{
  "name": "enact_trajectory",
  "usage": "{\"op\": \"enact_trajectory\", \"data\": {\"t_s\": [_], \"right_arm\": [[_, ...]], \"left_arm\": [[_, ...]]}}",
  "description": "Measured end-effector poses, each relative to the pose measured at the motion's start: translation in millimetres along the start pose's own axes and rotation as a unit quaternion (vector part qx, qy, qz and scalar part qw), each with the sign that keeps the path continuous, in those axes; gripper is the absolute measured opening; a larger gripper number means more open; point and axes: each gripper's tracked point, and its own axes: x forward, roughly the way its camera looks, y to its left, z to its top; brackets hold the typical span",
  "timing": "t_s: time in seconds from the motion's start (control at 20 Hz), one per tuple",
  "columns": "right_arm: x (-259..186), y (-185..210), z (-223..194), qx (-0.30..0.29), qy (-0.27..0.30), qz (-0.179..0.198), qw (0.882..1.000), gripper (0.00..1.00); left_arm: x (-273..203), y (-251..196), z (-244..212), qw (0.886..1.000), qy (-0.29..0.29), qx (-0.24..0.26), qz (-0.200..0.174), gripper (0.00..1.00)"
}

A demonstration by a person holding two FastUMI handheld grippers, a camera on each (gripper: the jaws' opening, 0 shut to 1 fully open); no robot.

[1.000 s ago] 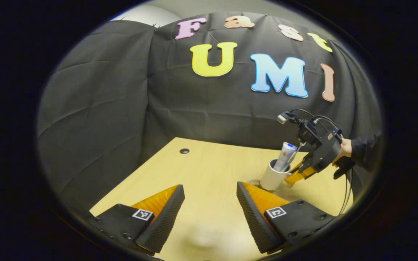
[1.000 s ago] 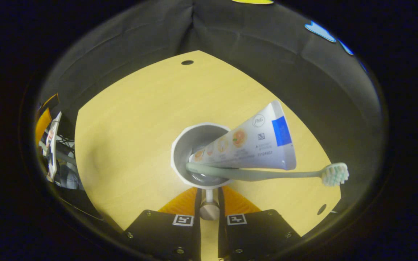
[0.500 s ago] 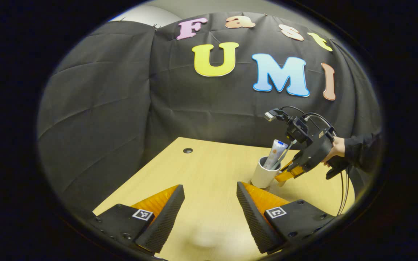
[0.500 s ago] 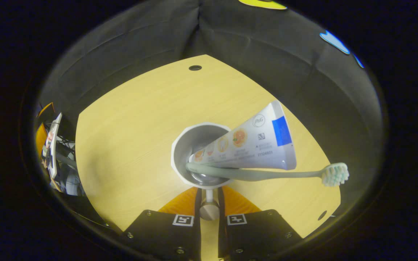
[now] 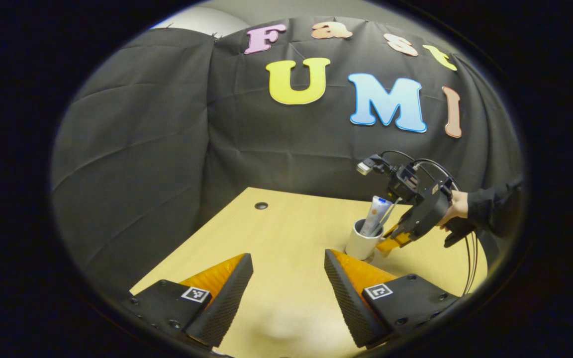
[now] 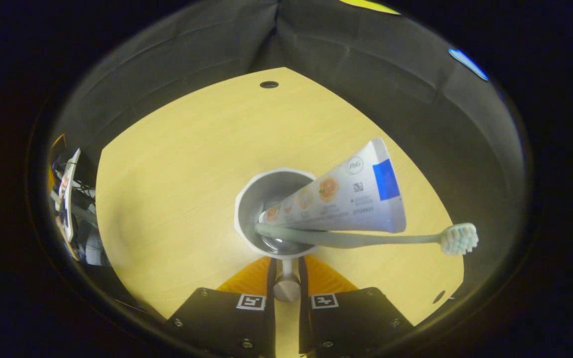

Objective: Put the toothbrush and toothpaste on the desktop into the cup, then pick up the cup and place it on the coaster on the desktop.

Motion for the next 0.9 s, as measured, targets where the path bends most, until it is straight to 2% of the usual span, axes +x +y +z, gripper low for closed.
{"op": "enact_trajectory", "data": {"t_s": [0.4, 0.6, 0.9], "right_arm": [[2.3, 2.1, 0.3, 0.017, 0.000, 0.004, 1.000, 0.19], [-0.9, -2.4, 0.1, 0.008, -0.016, -0.007, 1.000, 0.26], [-38.6, -2.8, 2.1, 0.036, -0.052, -0.014, 0.998, 0.27]], "left_arm": [[3.2, -1.0, 0.5, 1.000, 0.002, 0.000, -0.004, 0.96], [6.3, -12.9, 1.9, 1.000, 0.001, 0.004, -0.018, 0.97], [11.4, -39.5, 11.6, 0.999, -0.010, 0.016, -0.049, 0.98]]}}
